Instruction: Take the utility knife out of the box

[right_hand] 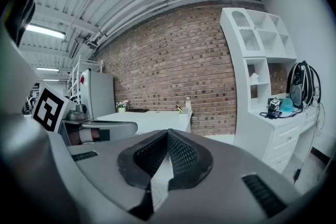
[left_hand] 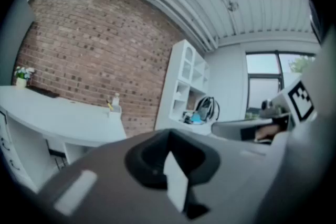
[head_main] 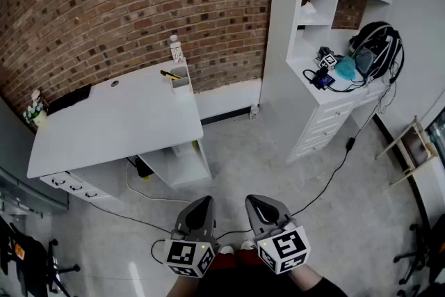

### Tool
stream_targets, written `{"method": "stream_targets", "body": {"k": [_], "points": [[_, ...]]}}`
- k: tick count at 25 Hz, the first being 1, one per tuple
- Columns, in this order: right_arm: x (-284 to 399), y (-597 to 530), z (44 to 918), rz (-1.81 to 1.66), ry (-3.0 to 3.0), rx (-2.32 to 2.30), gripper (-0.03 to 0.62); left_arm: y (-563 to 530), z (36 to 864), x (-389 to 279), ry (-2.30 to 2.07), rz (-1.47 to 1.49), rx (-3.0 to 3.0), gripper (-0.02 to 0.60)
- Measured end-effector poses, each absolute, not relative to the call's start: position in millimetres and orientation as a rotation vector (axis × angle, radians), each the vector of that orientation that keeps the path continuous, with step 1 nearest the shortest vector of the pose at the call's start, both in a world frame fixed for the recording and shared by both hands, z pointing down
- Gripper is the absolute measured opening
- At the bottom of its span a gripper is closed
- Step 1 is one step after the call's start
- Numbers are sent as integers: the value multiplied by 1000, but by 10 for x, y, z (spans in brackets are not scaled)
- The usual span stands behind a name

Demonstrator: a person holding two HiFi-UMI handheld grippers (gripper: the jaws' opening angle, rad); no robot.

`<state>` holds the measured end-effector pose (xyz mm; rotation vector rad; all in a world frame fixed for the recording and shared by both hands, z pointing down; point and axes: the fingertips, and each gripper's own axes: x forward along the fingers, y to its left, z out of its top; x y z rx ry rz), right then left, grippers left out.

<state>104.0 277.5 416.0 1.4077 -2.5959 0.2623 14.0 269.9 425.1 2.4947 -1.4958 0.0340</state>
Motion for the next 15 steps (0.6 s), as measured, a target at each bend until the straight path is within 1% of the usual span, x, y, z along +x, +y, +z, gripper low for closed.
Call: {"method": "stream_targets", "body": {"k": [9, 15], "points": [[1450, 2668, 4033, 267, -2583, 1545, 8, 2622, 4025, 70, -1562, 6, 2517, 3], [1756, 2607, 3959, 257, -2574, 1614, 8, 2575, 3985, 141, -1592, 12, 2526, 3]]}}
